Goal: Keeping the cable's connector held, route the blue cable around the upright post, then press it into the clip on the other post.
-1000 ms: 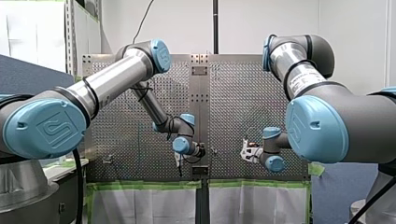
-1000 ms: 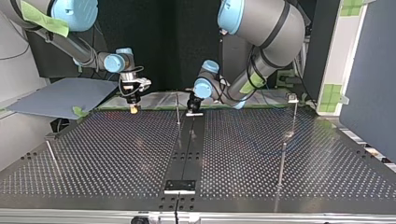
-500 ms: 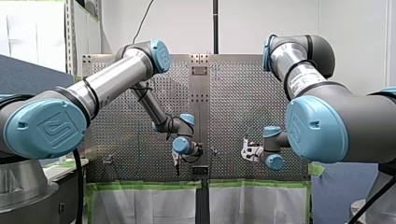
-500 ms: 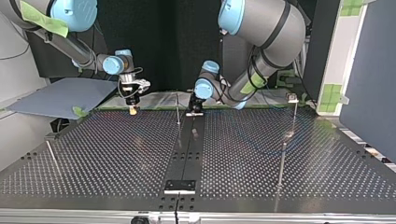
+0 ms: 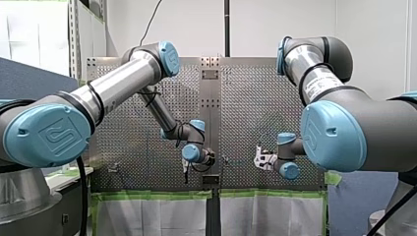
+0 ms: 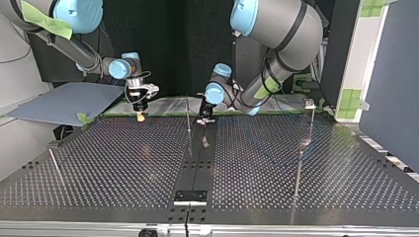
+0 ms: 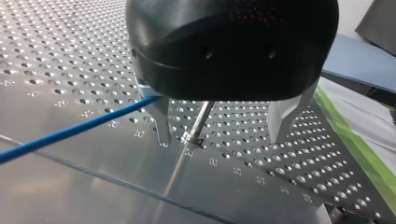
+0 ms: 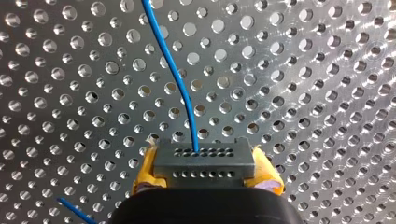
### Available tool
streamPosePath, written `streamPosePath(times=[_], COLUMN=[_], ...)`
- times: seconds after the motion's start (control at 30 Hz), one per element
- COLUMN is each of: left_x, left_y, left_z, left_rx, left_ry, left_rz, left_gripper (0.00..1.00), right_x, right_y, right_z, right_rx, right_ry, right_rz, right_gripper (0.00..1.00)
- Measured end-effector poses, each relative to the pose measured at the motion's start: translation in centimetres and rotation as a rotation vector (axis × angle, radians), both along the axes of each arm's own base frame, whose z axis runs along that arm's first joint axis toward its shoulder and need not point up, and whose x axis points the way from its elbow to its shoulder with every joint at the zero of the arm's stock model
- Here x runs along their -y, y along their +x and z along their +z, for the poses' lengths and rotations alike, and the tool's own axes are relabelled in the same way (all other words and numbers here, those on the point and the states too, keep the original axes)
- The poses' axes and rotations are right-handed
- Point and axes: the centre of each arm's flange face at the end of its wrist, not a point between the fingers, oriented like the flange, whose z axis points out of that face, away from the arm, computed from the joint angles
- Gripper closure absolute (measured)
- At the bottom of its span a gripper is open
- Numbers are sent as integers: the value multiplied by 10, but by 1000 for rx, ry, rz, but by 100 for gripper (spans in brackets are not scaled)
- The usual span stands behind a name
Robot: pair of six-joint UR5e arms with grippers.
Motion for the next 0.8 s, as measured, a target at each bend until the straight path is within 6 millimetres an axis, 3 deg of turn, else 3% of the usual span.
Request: streamPosePath(times=[0.47,0.8], left_x=[2,20], left_y=[-19,-34], left_z=[-4,16], left_rx=[-46,10], left_ry=[164,228], left_rz=[-48,-95], left_gripper=[0,0], right_x=[-1,-1], right_y=[0,0], right_z=[-1,-1], right_rx=[-5,-9], right_ry=[12,12], right_rz=[0,0], right_gripper=[100,100])
